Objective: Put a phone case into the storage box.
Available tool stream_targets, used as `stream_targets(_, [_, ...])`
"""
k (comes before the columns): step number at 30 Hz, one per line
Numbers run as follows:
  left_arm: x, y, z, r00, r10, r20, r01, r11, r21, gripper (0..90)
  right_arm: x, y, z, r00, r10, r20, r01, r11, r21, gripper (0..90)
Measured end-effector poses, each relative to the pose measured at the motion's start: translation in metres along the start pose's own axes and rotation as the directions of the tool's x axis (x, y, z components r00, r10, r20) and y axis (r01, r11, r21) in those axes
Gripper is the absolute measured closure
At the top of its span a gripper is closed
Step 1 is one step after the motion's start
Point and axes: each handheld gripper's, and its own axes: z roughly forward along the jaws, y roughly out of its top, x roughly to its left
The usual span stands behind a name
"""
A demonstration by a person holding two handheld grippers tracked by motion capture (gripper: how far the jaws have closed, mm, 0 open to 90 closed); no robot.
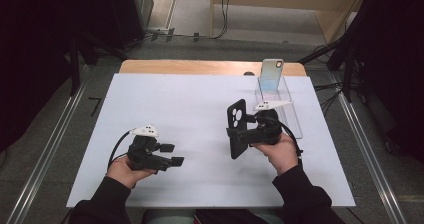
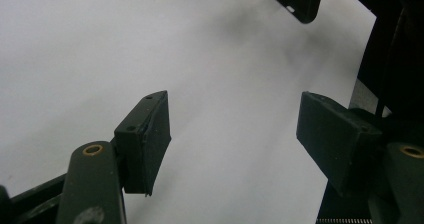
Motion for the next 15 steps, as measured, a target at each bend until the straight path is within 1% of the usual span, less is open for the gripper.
stream_targets(3, [-0.001,-0.002,0.000,0.9999,-0.007,-0.012,0.007,1.0000,0.003,29.7,-0.003,0.003,-0.006,0.9999,0.012,0.008,-0.012,1.000,-0.012,11.6])
stream_targets(7, [-0.002,-0.004,-0.001,0.9996,-0.015,-0.023,0.015,0.9999,0.007,29.7,-0.005,0.008,-0.015,0.9993,0.017,0.033,-0.015,0.999,-0.034,11.6])
stream_targets(9, [-0.001,-0.005,-0.002,0.9996,-0.020,-0.022,0.020,0.9998,0.004,29.7,-0.007,0.010,-0.019,0.9984,0.018,0.054,-0.016,0.999,-0.047,11.6])
stream_targets(11, [-0.001,-0.006,-0.003,0.9992,-0.024,-0.033,0.024,0.9997,0.001,29.6,-0.009,0.012,-0.023,0.9968,0.027,0.075,-0.022,0.998,-0.058,11.6])
stream_targets(13, [0.000,-0.007,-0.005,0.9985,-0.037,-0.039,0.037,0.9993,-0.008,29.7,-0.011,0.014,-0.026,0.9951,0.030,0.094,-0.024,0.998,-0.065,11.6])
stream_targets(15, [0.000,-0.008,-0.006,0.9979,-0.041,-0.050,0.041,0.9990,-0.017,29.7,-0.014,0.016,-0.030,0.9938,0.035,0.105,-0.027,0.997,-0.071,11.7])
